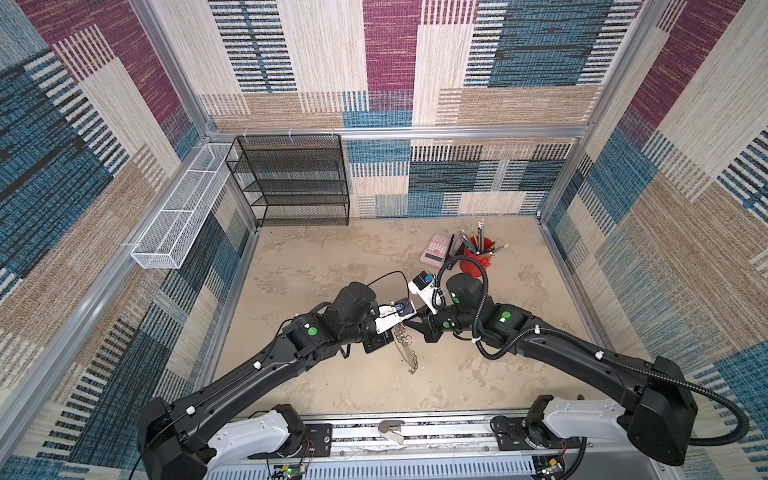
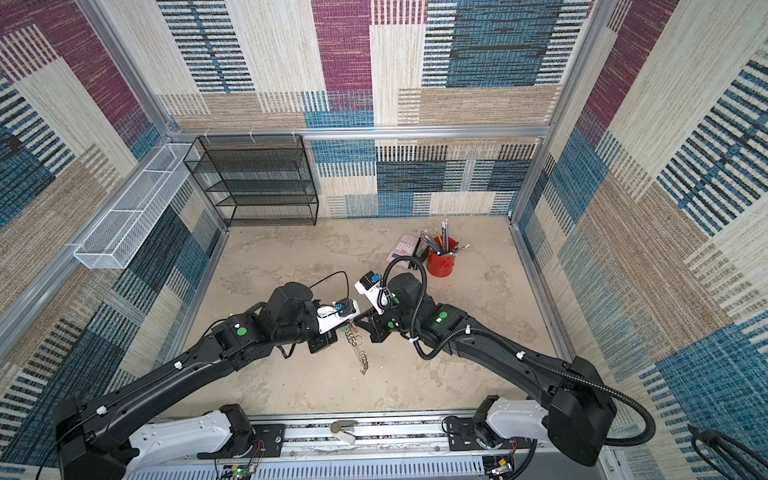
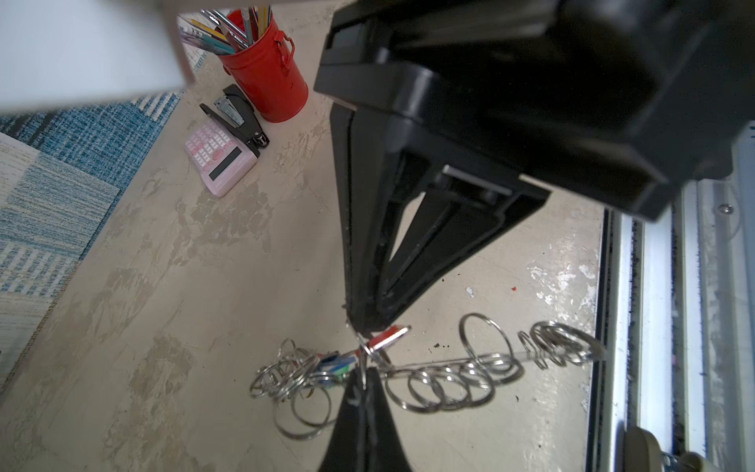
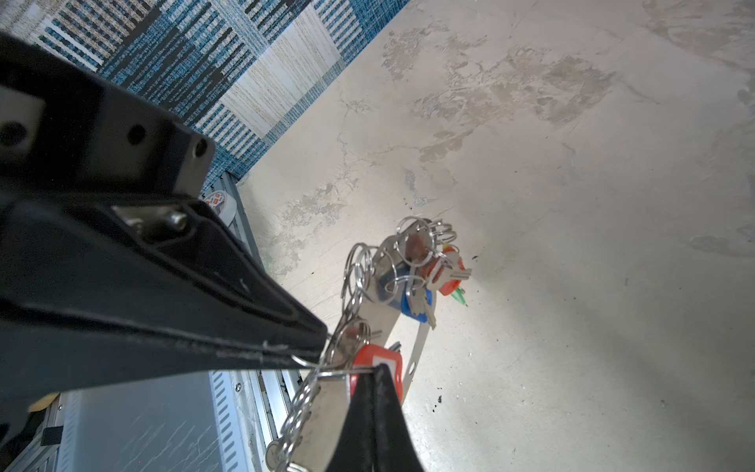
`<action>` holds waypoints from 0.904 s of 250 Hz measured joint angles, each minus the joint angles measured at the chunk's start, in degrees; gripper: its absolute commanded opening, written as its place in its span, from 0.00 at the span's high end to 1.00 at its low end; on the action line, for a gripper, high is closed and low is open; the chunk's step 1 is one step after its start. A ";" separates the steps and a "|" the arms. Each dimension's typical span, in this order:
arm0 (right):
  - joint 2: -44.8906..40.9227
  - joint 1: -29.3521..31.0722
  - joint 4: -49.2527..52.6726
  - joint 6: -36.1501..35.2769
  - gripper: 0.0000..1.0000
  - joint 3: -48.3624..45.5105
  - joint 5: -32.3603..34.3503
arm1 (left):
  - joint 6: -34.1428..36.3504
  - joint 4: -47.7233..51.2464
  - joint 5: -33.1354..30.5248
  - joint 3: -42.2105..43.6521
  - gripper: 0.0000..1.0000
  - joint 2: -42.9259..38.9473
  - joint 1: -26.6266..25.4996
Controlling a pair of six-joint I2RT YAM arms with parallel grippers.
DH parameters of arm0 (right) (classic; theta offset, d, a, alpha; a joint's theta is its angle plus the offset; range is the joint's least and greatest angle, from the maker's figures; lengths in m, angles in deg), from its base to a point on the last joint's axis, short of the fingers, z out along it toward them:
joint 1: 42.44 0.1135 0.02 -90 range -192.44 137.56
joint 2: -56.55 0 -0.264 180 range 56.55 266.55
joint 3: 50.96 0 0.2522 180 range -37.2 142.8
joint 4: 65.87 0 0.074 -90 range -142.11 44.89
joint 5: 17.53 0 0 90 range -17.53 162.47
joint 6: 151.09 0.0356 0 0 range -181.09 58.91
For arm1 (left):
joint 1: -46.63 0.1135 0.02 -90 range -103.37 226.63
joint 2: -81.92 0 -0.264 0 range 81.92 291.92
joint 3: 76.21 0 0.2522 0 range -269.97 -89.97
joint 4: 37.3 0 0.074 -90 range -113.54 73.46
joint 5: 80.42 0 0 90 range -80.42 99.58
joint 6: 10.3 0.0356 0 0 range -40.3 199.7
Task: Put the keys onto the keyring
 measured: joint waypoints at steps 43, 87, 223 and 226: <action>0.39 0.07 -0.44 0.02 1.00 -0.04 -0.46 | -0.74 -0.74 -0.11 0.94 1.00 -1.09 0.00; 0.83 0.09 -0.76 0.02 1.00 -0.09 -1.16 | -1.22 -1.55 -0.11 2.32 1.00 -2.56 0.00; 1.27 0.11 0.11 0.46 1.00 0.04 -1.68 | -1.73 -4.42 -3.54 3.93 1.00 -1.90 -3.74; 1.27 0.11 0.13 0.46 1.00 0.04 -1.64 | -1.66 -4.42 -3.69 3.87 1.00 -1.79 -3.80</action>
